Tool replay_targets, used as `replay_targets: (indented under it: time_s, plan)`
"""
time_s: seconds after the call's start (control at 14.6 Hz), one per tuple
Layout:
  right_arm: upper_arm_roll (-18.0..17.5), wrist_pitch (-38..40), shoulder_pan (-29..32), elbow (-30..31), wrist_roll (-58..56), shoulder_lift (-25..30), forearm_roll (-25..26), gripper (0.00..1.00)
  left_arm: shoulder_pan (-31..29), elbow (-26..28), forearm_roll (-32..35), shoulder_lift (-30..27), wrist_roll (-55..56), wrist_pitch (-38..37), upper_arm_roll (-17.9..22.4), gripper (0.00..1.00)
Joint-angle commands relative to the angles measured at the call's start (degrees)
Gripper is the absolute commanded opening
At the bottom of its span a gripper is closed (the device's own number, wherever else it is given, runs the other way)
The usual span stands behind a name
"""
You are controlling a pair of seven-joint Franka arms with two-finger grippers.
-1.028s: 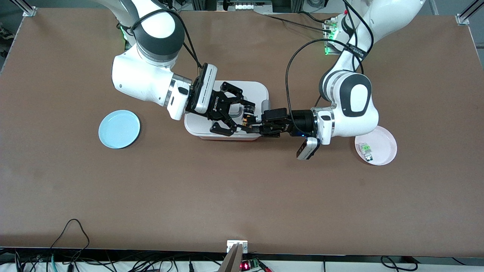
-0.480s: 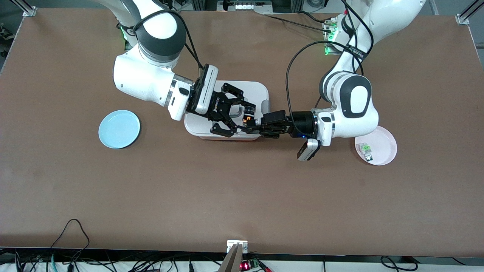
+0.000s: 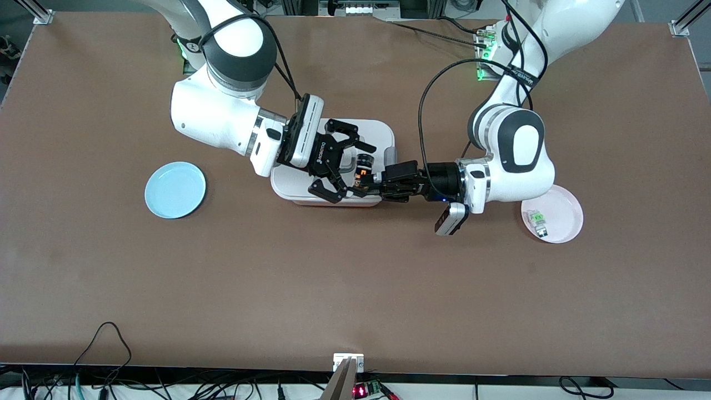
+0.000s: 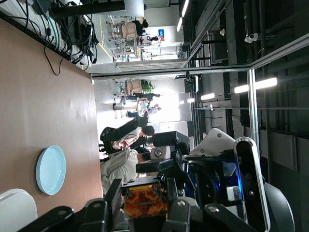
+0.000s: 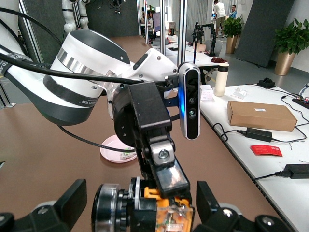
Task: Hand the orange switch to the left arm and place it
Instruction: 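Close the left gripper on the orange switch beside the right gripper, then open the right gripper and pull back while the left gripper withdraws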
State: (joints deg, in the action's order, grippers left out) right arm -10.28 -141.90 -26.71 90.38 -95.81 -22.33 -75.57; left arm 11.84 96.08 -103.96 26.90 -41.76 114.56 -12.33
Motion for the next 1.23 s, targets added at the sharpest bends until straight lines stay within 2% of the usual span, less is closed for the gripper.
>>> replay_targets:
  time_s: [0.0, 0.21, 0.34, 0.48, 0.62, 0.82, 1.03, 1.17]
  plan:
    - [0.35, -0.92, -0.19, -1.69, 0.62, -0.35, -0.63, 1.00, 0.03, -0.19, -1.60, -0.45, -0.87, -0.03, 0.02, 0.00]
    - [0.97, -0.57, 0.86, -1.69, 0.36, 0.53, -0.54, 1.00, -1.11, -0.63, 0.33, -0.45, -0.43, -0.39, 0.37, 0.00]
    - [1.32, -0.48, 2.10, -1.69, 0.36, 0.88, 1.03, 1.00, -2.08, -1.24, 6.45, -0.54, -0.25, -0.47, 0.81, 0.00]
    - [1.41, -0.39, 3.32, -1.26, 0.53, 1.24, 3.40, 1.00, -4.01, -2.99, 15.41, -0.54, 2.11, -0.47, 0.81, 0.00]
    - [1.67, -0.31, 4.90, 0.40, 1.23, 1.24, 3.68, 1.00, -5.15, -5.10, 25.68, -0.54, 3.61, -0.65, 0.81, 0.00]
    - [2.98, 0.92, 7.10, 3.75, 1.67, 1.59, 5.25, 1.00, -5.69, -5.64, 38.44, -0.54, 3.71, -1.17, 0.81, 0.00]
    - [7.45, 1.10, 7.72, 6.74, 7.01, 1.59, 9.02, 1.00, -5.86, -5.81, 53.72, -0.62, 3.62, -1.97, 0.90, 0.00]
    - [10.88, 1.10, 7.81, 8.14, 15.43, 1.59, 15.59, 1.00, -6.65, -6.68, 64.71, -0.62, 3.27, -3.89, 0.81, 0.00]
